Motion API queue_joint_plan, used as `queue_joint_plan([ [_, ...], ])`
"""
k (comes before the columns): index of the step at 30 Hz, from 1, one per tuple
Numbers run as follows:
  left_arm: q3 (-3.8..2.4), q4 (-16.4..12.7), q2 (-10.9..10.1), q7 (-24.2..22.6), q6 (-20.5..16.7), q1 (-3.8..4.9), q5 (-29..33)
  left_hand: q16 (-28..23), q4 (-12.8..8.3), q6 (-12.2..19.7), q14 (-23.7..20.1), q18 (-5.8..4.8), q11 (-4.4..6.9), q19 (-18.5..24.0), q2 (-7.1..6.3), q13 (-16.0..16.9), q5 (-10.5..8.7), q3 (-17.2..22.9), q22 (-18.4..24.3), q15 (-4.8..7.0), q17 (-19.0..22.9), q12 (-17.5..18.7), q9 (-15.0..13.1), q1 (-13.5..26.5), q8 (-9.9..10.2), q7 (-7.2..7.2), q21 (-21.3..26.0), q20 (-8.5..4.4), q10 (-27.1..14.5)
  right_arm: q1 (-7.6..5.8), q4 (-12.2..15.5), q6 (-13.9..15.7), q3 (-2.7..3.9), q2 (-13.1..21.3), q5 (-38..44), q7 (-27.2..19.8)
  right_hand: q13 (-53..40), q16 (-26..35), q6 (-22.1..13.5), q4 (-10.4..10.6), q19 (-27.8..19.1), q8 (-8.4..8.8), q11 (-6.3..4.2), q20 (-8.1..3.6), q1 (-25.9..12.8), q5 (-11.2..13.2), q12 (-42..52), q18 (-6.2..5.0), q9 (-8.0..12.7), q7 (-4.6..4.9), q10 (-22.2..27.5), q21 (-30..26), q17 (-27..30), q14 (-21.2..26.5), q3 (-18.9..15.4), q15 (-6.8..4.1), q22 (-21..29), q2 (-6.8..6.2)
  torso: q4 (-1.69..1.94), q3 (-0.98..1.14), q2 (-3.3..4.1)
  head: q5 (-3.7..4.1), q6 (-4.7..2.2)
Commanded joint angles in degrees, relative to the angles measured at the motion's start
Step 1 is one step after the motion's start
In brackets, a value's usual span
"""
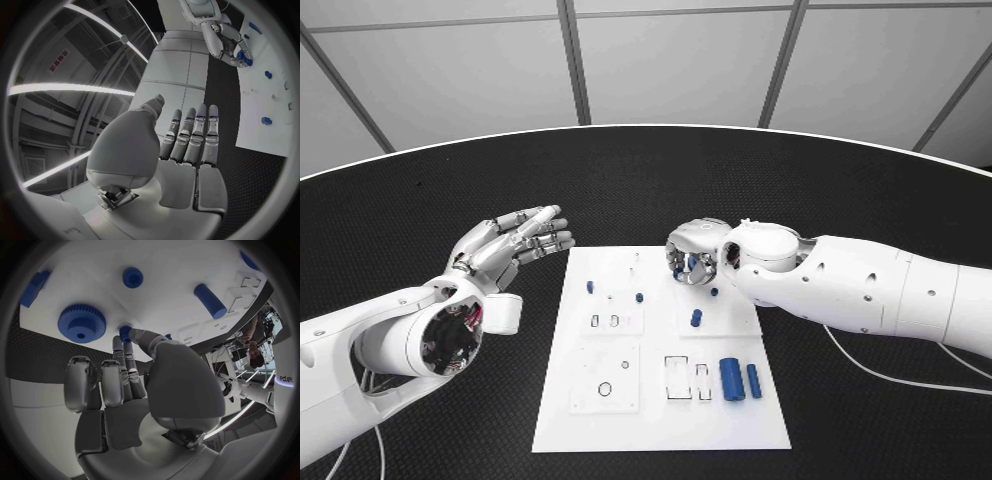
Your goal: Assemble the parts on the task board
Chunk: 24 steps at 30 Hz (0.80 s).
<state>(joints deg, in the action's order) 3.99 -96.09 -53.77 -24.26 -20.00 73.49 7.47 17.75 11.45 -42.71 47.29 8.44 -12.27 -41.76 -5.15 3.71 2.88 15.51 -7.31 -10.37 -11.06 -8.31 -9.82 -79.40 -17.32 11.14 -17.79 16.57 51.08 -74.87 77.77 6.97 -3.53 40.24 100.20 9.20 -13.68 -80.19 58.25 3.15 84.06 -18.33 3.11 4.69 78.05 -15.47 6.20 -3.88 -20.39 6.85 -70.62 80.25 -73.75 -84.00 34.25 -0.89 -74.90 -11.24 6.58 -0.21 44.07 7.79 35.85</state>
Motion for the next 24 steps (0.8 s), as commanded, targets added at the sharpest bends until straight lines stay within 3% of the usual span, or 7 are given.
queue_joint_plan([
  [1, 0.00, 0.06, 0.02, 0.02, 0.05, 0.00, 0.00, -0.19, -0.20, 0.01, -0.51, 1.06, -0.34, -0.23, -0.11, -0.06, 0.19, 0.05, 0.05, -0.04, 0.08, 0.33, 0.07, 0.12, 0.22, 4.44, -0.29, 0.01, -0.08, 0.00, 0.59, 0.35, 0.01, 0.23, 0.00, 0.06, -0.09, -0.13, 0.41, -0.50, 0.44, -0.34, 0.01, -0.27, 0.17, -0.53, 0.08, 0.85, -0.14, 0.12, -0.39, 0.25, 0.15, -3.07, -0.11, -0.48, -0.77, 0.22, 0.04, 0.01, 0.01, 0.13, -0.09],
  [5, 0.00, 0.15, 0.07, 0.03, 0.08, 0.00, 0.00, -0.21, -0.22, 0.01, -0.52, 1.06, -0.35, -0.23, -0.10, -0.06, 0.19, 0.07, 0.06, -0.04, 0.08, 0.36, 0.07, 0.10, 0.23, 4.44, -0.29, 0.01, -0.09, 0.00, 1.61, 0.75, 0.03, 0.58, 0.00, 0.19, -0.09, -0.17, 0.47, -0.74, 0.48, -0.36, 0.05, -0.27, 0.20, -0.98, -0.04, 0.90, -0.30, 0.19, -0.45, 0.43, 0.14, -3.07, 0.04, -0.48, -1.04, 0.19, 0.04, -0.06, 0.02, 0.21, -0.11],
  [8, 0.00, 0.28, 0.18, 0.03, 0.10, 0.00, 0.00, -0.23, -0.25, 0.02, -0.53, 1.06, -0.36, -0.23, -0.08, -0.07, 0.19, 0.11, 0.07, -0.05, 0.09, 0.40, 0.08, 0.07, 0.24, 4.45, -0.28, 0.02, -0.13, 0.00, 2.26, 1.05, 0.07, 0.72, 0.00, 0.27, -0.16, -0.22, 0.72, -1.28, 0.53, -0.40, 0.07, -0.25, -0.07, -3.19, -0.32, 0.98, -0.82, 0.23, -0.94, 0.81, 0.26, -3.04, 0.39, -0.48, -1.61, 0.06, 0.16, -0.09, 0.04, 0.33, -0.19],
  [12, 0.00, 0.36, 0.17, 0.00, 0.09, 0.00, 0.00, -0.23, -0.25, 0.02, -0.53, 1.06, -0.36, -0.23, -0.08, -0.07, 0.19, 0.11, 0.07, -0.05, 0.09, 0.40, 0.08, 0.07, 0.24, 4.45, -0.28, 0.02, -0.13, -0.01, 2.40, 1.49, 0.11, 0.60, 0.00, 0.32, -0.18, -0.28, 0.78, -1.36, 0.54, -0.42, 0.04, -0.25, -0.17, -3.52, -0.37, 0.99, -0.93, 0.22, -1.05, 0.88, 0.20, -3.05, 0.42, -0.48, -1.71, 0.01, 0.30, -0.10, 0.09, 0.31, -0.28],
  [19, 0.00, 0.40, 0.05, -0.07, 0.03, 0.00, 0.00, -0.23, -0.25, 0.02, -0.53, 1.06, -0.36, -0.23, -0.08, -0.07, 0.19, 0.11, 0.07, -0.05, 0.09, 0.40, 0.08, 0.07, 0.24, 4.45, -0.28, 0.02, -0.13, -0.02, 1.54, 2.98, 0.21, -0.34, 0.00, 0.75, -0.21, -0.32, 0.90, -1.44, 0.61, -0.47, 0.01, -0.25, -0.25, -3.66, -0.38, 1.04, -1.02, 0.18, -1.16, 1.04, 0.17, -3.05, 0.39, -0.50, -1.95, -0.06, 0.38, -0.17, 0.20, 0.08, -0.53],
  [24, 0.00, 0.38, -0.06, -0.09, 0.02, 0.01, 0.00, -0.23, -0.25, 0.02, -0.53, 1.06, -0.36, -0.23, -0.08, -0.07, 0.19, 0.11, 0.07, -0.05, 0.09, 0.40, 0.08, 0.07, 0.24, 4.45, -0.28, 0.02, -0.13, -0.03, 0.32, 4.52, 0.50, -1.60, 0.31, 0.95, -0.23, -0.34, 0.98, -1.50, 0.78, -0.51, -0.02, -0.26, -0.25, -3.74, -0.39, 1.13, -1.09, 0.16, -1.24, 1.34, 0.16, -3.06, 0.42, -0.51, -2.40, -0.05, 0.51, -0.10, 0.28, 0.01, -0.69],
])
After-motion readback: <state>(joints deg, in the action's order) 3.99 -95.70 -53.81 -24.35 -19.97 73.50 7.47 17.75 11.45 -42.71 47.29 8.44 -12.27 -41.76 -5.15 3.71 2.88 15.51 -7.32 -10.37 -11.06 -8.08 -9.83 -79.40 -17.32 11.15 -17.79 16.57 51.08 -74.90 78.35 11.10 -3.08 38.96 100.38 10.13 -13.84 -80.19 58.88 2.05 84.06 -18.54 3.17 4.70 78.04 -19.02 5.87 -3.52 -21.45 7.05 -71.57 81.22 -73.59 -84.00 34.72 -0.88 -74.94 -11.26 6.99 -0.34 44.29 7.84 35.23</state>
